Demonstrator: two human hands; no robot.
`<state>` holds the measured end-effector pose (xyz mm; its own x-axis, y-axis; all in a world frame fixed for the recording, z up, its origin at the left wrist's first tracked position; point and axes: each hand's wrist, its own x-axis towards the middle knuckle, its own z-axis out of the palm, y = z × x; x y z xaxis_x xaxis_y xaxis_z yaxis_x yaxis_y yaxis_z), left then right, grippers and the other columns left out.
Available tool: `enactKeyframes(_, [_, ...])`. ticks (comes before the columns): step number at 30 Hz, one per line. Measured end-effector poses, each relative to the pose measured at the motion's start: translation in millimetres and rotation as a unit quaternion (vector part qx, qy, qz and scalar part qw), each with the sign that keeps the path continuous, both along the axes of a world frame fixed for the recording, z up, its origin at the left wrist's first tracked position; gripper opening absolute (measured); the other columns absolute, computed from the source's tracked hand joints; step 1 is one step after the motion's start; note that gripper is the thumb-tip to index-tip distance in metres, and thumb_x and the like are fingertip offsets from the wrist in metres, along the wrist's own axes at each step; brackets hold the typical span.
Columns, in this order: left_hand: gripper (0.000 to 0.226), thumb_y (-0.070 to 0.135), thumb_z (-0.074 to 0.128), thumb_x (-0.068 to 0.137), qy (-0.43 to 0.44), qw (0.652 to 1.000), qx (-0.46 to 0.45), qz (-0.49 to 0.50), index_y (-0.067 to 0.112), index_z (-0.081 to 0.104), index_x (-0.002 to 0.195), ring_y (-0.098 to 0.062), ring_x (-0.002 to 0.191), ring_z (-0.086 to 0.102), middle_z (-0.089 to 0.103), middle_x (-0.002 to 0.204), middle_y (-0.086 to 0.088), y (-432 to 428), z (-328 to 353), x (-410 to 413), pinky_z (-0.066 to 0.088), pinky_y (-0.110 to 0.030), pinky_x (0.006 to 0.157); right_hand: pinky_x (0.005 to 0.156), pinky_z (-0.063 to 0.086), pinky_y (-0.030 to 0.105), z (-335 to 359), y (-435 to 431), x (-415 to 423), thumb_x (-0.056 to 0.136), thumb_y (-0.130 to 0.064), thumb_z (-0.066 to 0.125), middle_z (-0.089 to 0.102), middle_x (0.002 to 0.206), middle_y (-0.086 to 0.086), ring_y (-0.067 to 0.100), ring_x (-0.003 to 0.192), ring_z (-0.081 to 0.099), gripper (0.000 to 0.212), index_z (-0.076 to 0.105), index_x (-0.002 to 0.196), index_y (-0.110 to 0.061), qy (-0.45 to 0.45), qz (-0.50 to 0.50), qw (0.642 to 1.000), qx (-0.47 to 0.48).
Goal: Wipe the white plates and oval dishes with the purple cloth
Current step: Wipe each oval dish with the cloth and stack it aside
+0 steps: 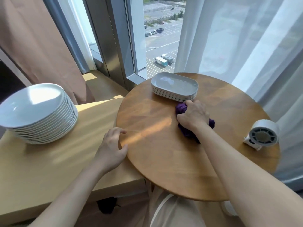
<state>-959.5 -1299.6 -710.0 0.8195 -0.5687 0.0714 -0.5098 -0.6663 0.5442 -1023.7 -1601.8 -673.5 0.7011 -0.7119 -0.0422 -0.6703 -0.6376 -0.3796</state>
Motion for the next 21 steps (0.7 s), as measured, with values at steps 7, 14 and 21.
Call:
enactKeyframes(7, [0.045, 0.021, 0.061, 0.096, 0.024, 1.000, -0.001, 0.010, 0.019, 0.049, 0.138, -0.012, 0.130, 0.040, 0.044, 0.134, 0.008, 1.5, -5.3, -4.6, 0.030, -0.022, 0.107, 0.085, 0.033, 0.041, -13.5, 67.3, 27.0, 0.078, -0.037, 0.061, 0.053, 0.122, 0.002, 0.027, 0.111, 0.044, 0.044, 0.061, 0.121, -0.031, -0.029, 0.149, 0.988, -0.040])
enactKeyframes(14, [0.077, 0.021, 0.057, 0.099, 0.040, 0.999, -0.012, 0.016, 0.024, 0.015, 0.163, -0.019, 0.141, 0.035, 0.042, 0.151, 0.000, 1.0, -6.4, -11.2, 0.031, -0.038, 0.118, 0.087, 0.040, 0.043, -11.8, 118.2, 17.6, 0.079, -0.038, 0.064, 0.055, 0.125, 0.000, 0.026, 0.113, 0.048, 0.050, 0.060, 0.128, -0.031, -0.047, 0.298, 0.953, -0.027])
enactKeyframes(21, [0.065, 0.025, 0.055, 0.100, -0.009, 0.999, 0.032, 0.017, 0.019, 0.029, 0.159, -0.022, 0.143, 0.038, 0.044, 0.152, -0.003, -5.0, -10.0, -14.3, 0.028, -0.046, 0.121, 0.091, 0.045, 0.042, -16.9, 64.2, -25.0, 0.077, -0.045, 0.064, 0.051, 0.110, -0.009, 0.021, 0.108, 0.046, 0.048, 0.061, 0.123, -0.032, -0.060, 0.292, 0.954, -0.014])
